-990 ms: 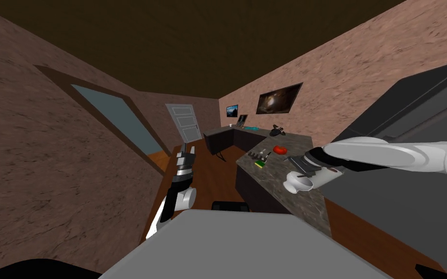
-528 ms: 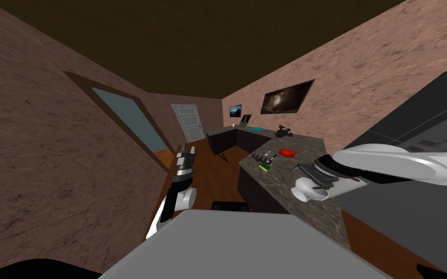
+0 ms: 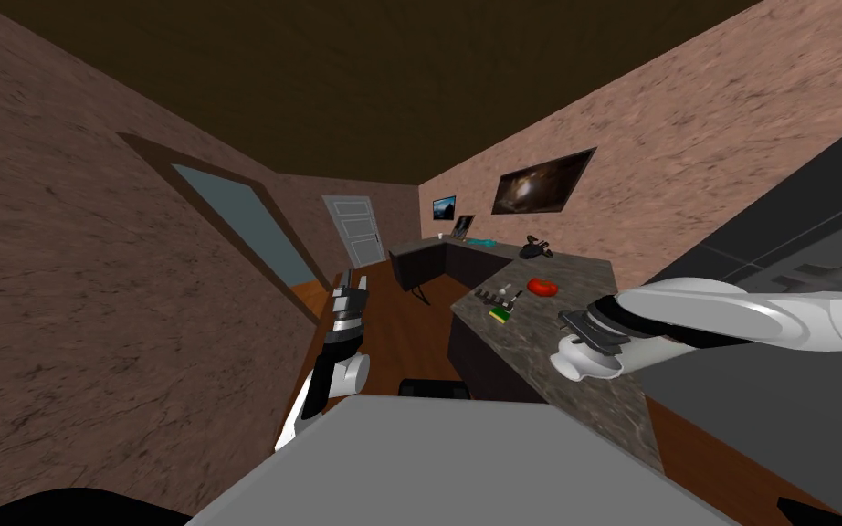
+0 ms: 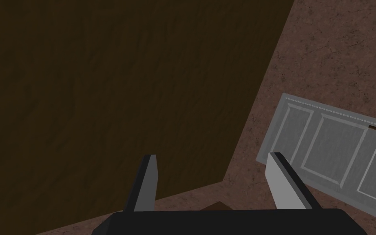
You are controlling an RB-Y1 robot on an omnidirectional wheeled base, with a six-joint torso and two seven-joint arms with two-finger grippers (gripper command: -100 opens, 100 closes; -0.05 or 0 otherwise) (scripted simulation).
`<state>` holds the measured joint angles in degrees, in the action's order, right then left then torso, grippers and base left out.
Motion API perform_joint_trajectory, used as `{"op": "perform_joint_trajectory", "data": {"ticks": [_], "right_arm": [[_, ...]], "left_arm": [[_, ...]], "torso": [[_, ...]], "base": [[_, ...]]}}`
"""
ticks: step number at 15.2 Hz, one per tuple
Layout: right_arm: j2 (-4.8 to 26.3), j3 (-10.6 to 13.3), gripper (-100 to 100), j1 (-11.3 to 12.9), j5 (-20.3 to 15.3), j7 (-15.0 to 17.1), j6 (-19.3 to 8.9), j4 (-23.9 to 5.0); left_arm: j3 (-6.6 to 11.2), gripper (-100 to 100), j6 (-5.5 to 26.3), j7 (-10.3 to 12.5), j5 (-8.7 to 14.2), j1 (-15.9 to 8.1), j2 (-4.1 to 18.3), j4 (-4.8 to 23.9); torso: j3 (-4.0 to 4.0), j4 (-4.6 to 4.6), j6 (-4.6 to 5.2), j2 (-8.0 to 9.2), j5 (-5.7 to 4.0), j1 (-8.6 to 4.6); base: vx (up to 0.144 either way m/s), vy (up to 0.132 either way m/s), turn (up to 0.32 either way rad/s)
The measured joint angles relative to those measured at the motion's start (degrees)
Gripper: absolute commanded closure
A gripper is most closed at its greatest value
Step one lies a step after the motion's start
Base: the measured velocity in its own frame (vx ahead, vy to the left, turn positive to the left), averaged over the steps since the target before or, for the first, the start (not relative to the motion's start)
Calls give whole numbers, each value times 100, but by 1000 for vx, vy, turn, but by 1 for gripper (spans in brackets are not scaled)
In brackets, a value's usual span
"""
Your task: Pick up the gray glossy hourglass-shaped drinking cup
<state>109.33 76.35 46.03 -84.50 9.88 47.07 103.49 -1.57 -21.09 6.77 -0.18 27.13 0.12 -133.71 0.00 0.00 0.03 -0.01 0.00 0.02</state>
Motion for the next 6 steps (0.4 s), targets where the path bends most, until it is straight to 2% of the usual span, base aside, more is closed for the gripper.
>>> {"op": "perform_joint_trajectory", "data": {"ticks": [3,6], "right_arm": [[-1,0,100,0,-1,-4,2,2],[178,10,100,146,65,10,126,170]], "left_arm": [[0,0,0,0,0,0,0,0],[0,0,0,0,0,0,0,0]], "torso": [[-3,-1,0,-4,-2,-3],[-2,1,1,-7,4,-2]], "base": [[2,-2,2],[13,-13,5]]}}
